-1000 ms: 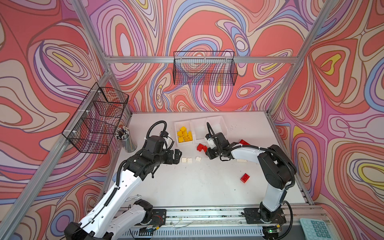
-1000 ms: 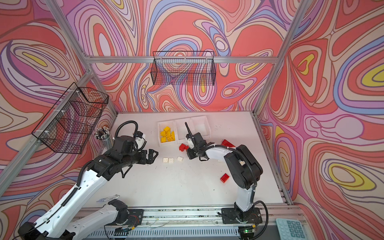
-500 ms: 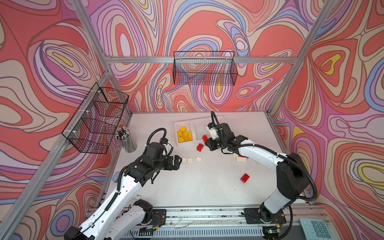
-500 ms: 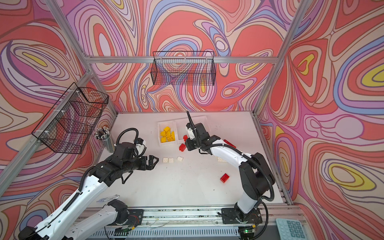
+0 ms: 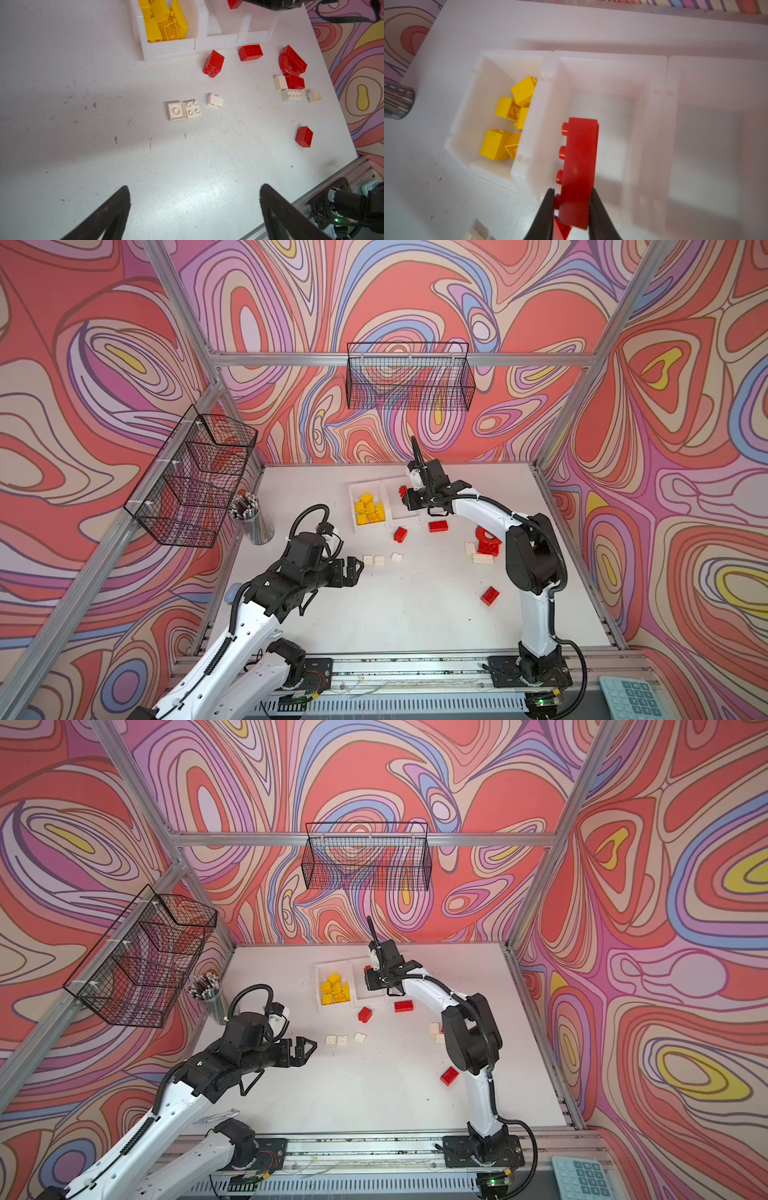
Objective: Sort the legos into containers by color
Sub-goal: 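Carry the red brick with the right gripper over the middle compartment, then release the red brick from the right gripper while the left gripper reaches out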
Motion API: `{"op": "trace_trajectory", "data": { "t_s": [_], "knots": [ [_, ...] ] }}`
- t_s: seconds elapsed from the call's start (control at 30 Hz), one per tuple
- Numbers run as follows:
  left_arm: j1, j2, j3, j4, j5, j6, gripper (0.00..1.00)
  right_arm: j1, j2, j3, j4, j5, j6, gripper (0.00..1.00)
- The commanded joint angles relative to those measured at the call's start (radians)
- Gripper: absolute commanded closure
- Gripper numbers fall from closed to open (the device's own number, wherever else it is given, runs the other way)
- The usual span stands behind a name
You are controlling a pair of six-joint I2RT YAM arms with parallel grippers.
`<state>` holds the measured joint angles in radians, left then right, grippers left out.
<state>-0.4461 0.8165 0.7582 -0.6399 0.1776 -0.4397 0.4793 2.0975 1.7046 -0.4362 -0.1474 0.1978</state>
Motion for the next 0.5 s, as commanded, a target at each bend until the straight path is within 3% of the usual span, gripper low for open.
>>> {"op": "trace_trajectory", "data": {
  "t_s": [0.0, 0.07, 0.17, 0.2, 0.3, 0.47],
  "knots": [
    [-0.007, 0.004, -0.010, -0.024, -0.017, -0.007, 0.04, -0.010, 0.022, 0.060, -0.025, -0.017, 0.008, 0.81],
    [-0.009, 0.014, -0.008, -0.023, -0.015, -0.006, 0.04, -0.013, 0.035, 0.074, -0.027, -0.024, 0.011, 0.76],
    [-0.033, 0.029, 0.006, -0.026, -0.058, 0.001, 0.07, -0.015, 0.043, 0.087, -0.034, -0.029, 0.011, 0.50],
    [-0.047, 0.038, 0.017, -0.033, -0.080, 0.005, 0.07, -0.017, 0.039, 0.087, -0.033, -0.032, 0.012, 0.46],
    [-0.098, 0.082, 0.054, -0.038, -0.138, 0.014, 0.07, -0.020, -0.002, 0.061, -0.017, -0.028, 0.014, 0.38],
    [-0.154, 0.200, 0.123, 0.001, -0.200, 0.053, 0.11, -0.033, -0.152, -0.059, 0.016, 0.001, 0.051, 0.35]
  ]
}}
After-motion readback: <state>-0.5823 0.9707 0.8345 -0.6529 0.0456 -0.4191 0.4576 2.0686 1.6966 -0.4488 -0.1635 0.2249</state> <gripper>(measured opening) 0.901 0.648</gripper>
